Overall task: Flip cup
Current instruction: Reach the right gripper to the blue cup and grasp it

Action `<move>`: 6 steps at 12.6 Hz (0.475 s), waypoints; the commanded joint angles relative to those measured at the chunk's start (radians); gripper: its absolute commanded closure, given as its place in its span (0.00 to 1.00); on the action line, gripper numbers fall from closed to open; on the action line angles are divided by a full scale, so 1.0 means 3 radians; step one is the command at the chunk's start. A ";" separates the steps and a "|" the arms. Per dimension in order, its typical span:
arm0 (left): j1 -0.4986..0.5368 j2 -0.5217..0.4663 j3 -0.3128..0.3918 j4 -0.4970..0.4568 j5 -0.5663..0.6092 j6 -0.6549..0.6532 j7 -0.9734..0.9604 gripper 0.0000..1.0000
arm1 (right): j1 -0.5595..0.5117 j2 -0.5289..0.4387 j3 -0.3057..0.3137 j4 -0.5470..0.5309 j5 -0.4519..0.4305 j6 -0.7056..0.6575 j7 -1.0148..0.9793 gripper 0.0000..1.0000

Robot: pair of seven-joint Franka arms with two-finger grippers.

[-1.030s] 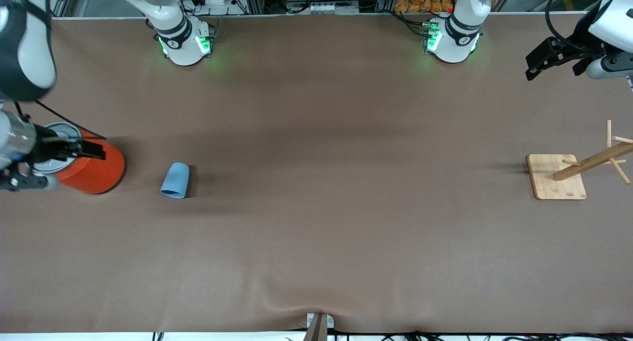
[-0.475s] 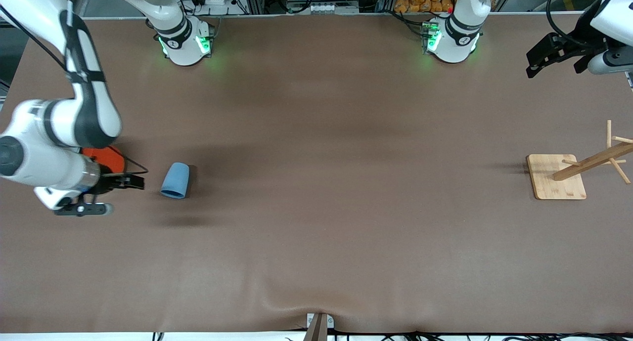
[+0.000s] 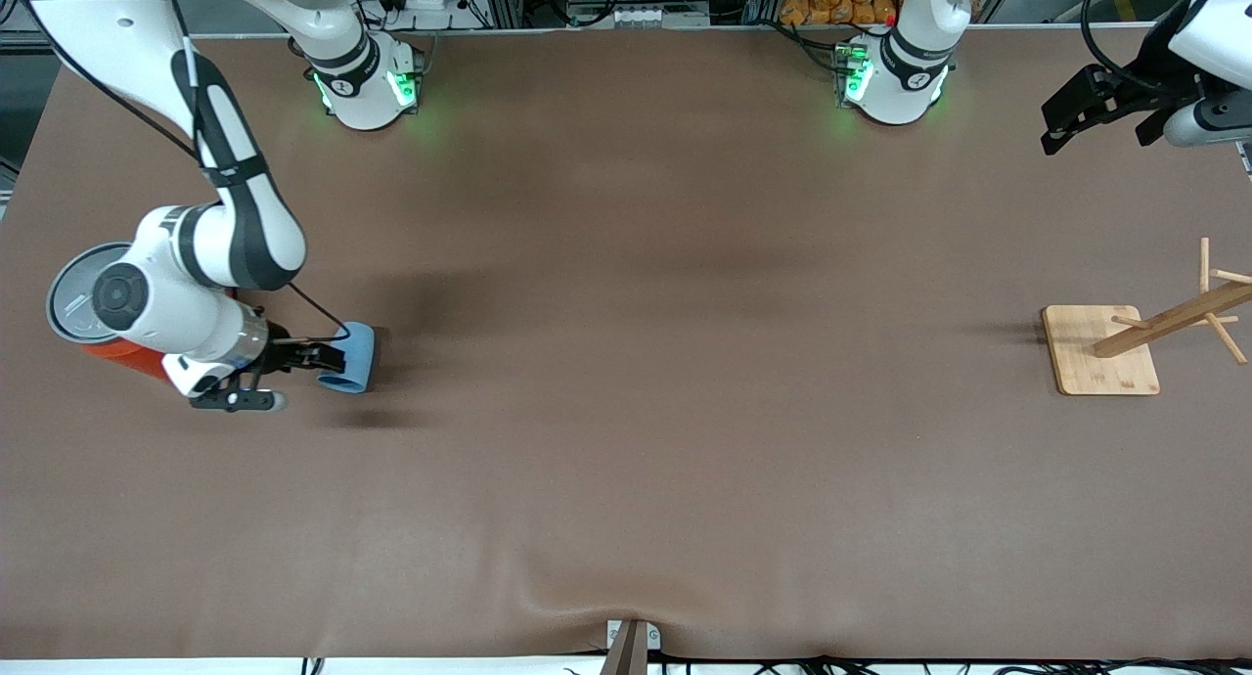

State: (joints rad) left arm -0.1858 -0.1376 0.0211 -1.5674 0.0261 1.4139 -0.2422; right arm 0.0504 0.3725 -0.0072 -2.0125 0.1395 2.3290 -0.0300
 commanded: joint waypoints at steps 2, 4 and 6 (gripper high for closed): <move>-0.0004 0.0045 -0.0009 0.0075 -0.0026 0.0139 0.0056 0.00 | 0.0072 -0.0009 -0.0012 -0.0255 0.0072 0.0244 -0.0023 0.00; -0.0030 0.0055 -0.0009 0.0070 -0.0016 0.0185 0.0061 0.00 | 0.0077 -0.0015 -0.0017 -0.0292 0.0062 0.0224 -0.0180 0.00; -0.0020 0.0101 -0.0009 0.0070 0.0000 0.0226 0.0061 0.00 | 0.0047 0.0016 -0.0017 -0.0297 0.0057 0.0249 -0.0258 0.00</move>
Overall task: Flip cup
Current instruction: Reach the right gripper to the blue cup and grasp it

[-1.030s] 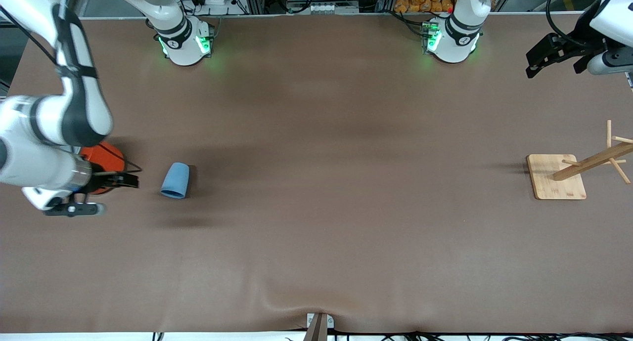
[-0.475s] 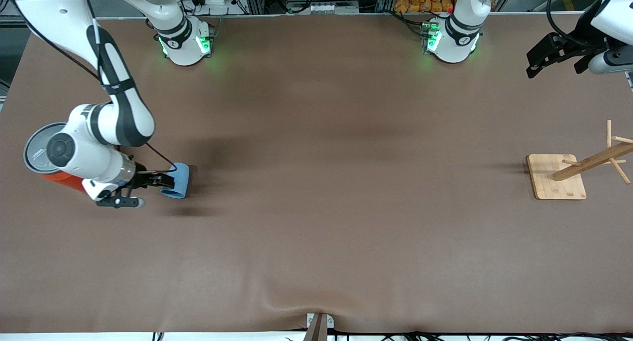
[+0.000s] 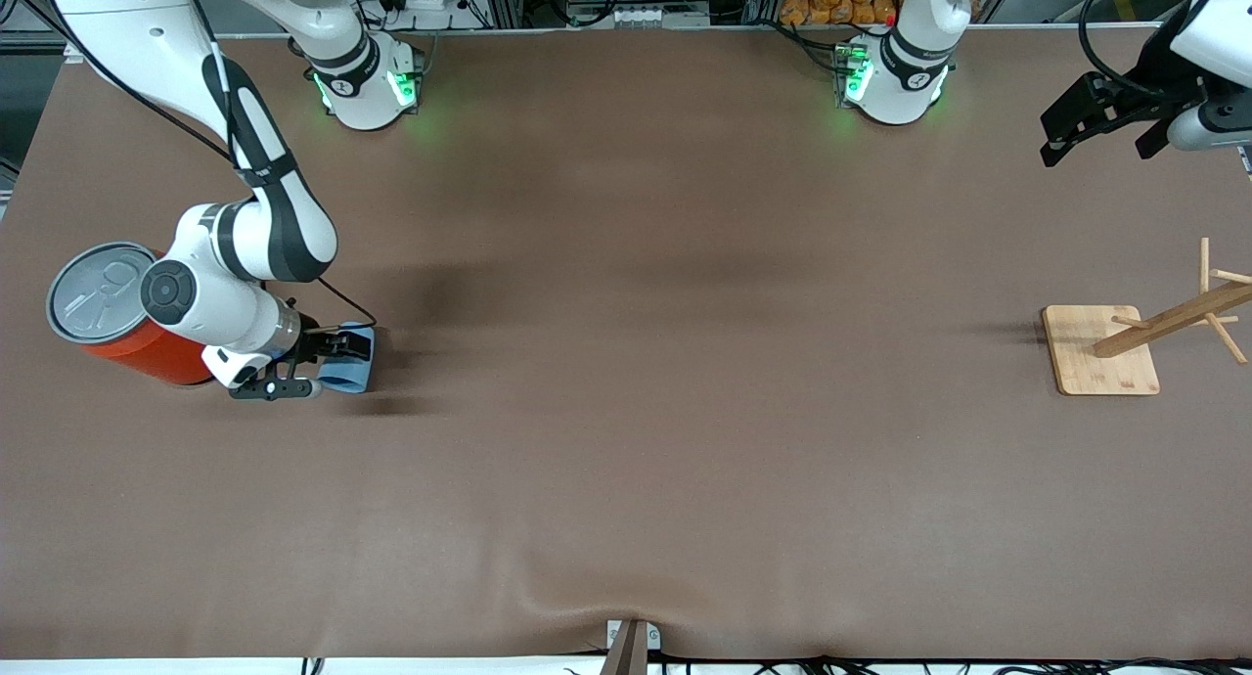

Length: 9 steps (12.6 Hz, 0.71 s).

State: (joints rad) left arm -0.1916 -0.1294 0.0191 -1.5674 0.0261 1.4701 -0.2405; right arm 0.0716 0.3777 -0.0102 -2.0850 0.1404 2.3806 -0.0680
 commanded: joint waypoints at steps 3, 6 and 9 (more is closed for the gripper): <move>0.0000 0.0079 -0.0002 0.0060 -0.0031 0.0090 0.0060 0.00 | 0.0002 0.0121 -0.0007 -0.0106 0.0054 0.0327 -0.0106 0.00; 0.0015 0.0053 -0.0002 0.0050 -0.0020 0.0070 0.0065 0.00 | 0.0007 0.0167 -0.0007 -0.0101 0.0048 0.0348 -0.0157 0.39; 0.0005 0.0037 -0.0002 0.0065 -0.0026 0.0070 0.0065 0.00 | 0.0017 0.0147 0.0028 -0.0005 0.0048 0.0196 -0.0162 0.92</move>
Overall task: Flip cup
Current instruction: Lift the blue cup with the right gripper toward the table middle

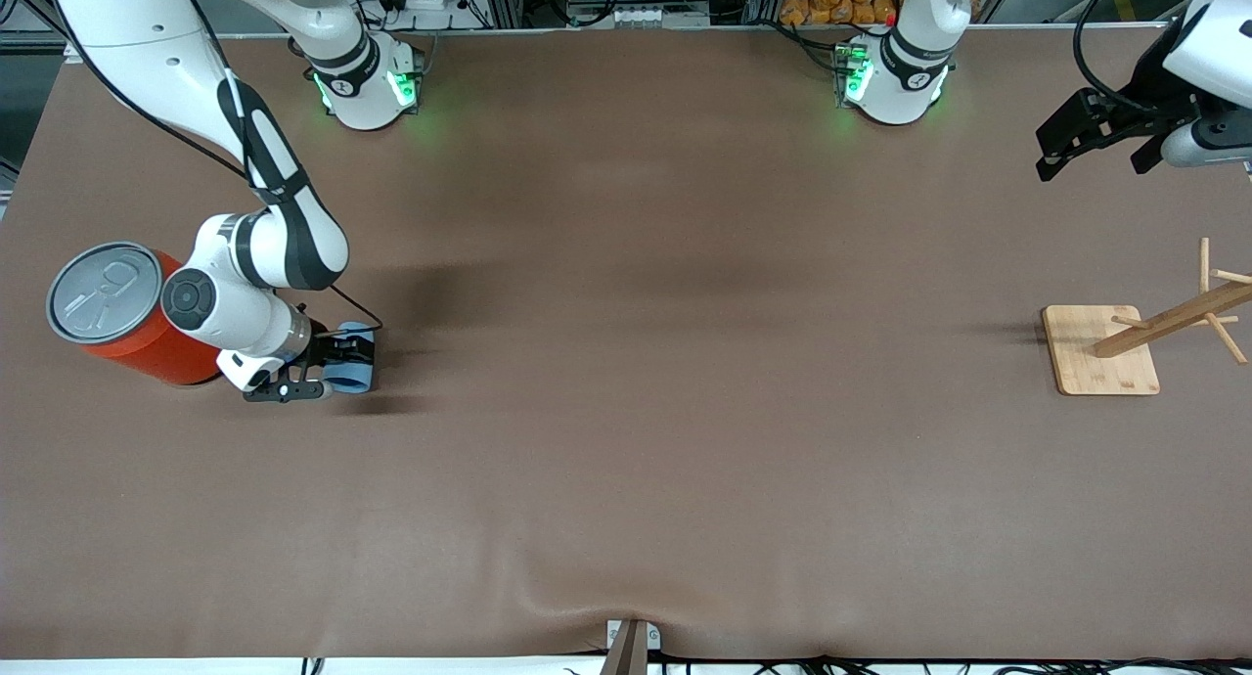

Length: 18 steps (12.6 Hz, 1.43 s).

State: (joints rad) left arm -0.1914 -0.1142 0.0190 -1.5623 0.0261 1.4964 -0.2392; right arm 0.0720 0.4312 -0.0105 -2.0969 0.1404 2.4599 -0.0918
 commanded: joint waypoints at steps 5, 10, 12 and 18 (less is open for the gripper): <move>-0.0001 0.0012 -0.0007 0.0043 -0.0031 -0.0013 0.0061 0.00 | 0.0138 0.0066 0.0372 0.0995 0.0053 -0.0847 -0.0118 0.92; -0.0001 -0.0013 -0.0043 0.0038 -0.0036 -0.0033 0.0102 0.00 | 0.0664 0.0525 0.0704 0.1843 -0.0415 -0.0847 -0.0118 0.90; 0.0019 -0.0023 -0.0130 0.0043 -0.0021 -0.0054 0.0082 0.00 | 0.1021 0.0740 0.0766 0.2156 -0.0875 -0.0842 -0.0154 0.90; 0.0040 -0.0023 -0.0130 0.0048 -0.0015 -0.0074 0.0092 0.00 | 0.1671 0.0940 0.0761 0.2490 -0.1317 -0.0831 -0.1305 0.93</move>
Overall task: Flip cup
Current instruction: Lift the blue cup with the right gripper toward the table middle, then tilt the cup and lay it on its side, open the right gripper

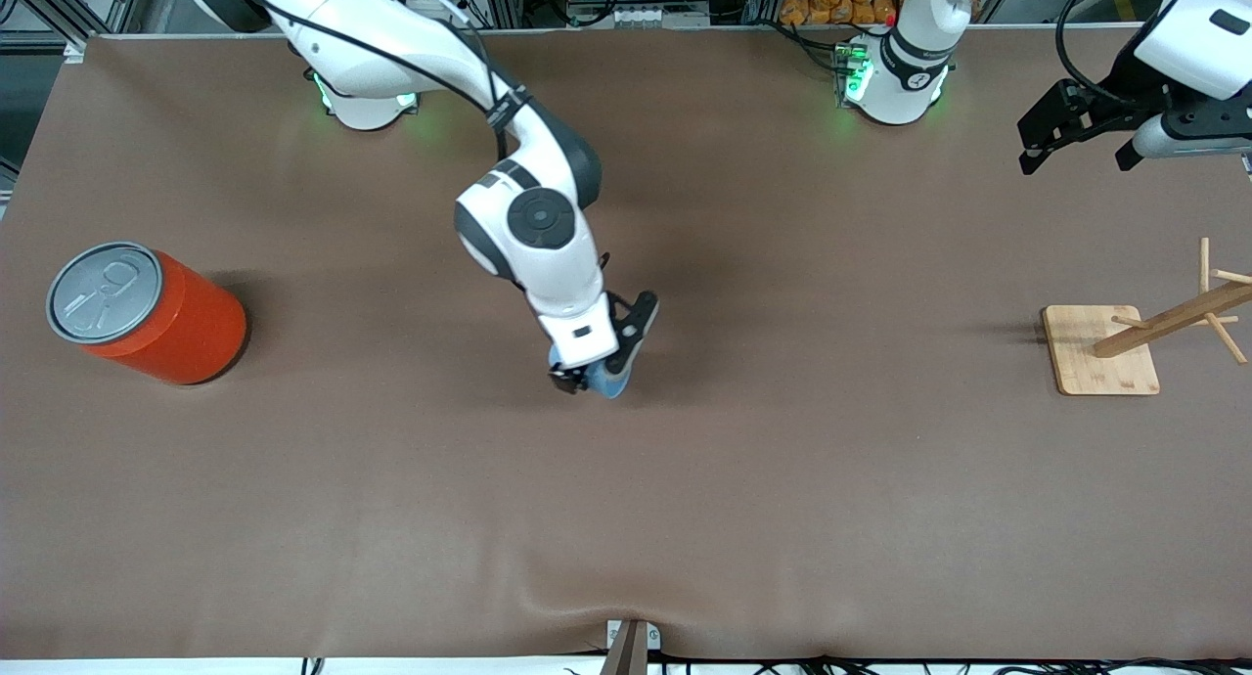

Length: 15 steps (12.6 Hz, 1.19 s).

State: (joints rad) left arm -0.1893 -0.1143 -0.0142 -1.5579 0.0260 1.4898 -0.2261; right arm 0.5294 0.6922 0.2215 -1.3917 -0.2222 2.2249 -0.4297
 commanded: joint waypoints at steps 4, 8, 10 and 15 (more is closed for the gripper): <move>0.0038 -0.0002 -0.0014 0.0008 -0.0015 -0.0062 0.0043 0.00 | 0.0505 0.0361 -0.0017 0.0160 -0.0502 0.0064 -0.0077 0.93; 0.0028 0.0028 -0.0019 0.0013 -0.0010 -0.0057 0.0053 0.00 | 0.0592 0.0510 -0.0023 0.0165 -0.0502 0.0176 -0.0061 0.92; 0.0023 0.0044 -0.0019 0.0029 -0.0025 -0.0042 0.0048 0.00 | 0.0689 0.0561 -0.0038 0.0165 -0.0568 0.0197 0.0229 0.89; -0.0008 0.0033 -0.0029 0.0013 -0.0036 -0.0057 0.0053 0.00 | 0.0679 0.0607 -0.0033 0.0165 -0.0650 0.0202 0.0256 0.80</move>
State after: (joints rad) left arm -0.1919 -0.1053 -0.0210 -1.5599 0.0260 1.4825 -0.2260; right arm 0.7245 0.8526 0.2162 -1.3775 -0.3898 2.2857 -0.3777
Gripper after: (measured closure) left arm 0.000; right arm 0.203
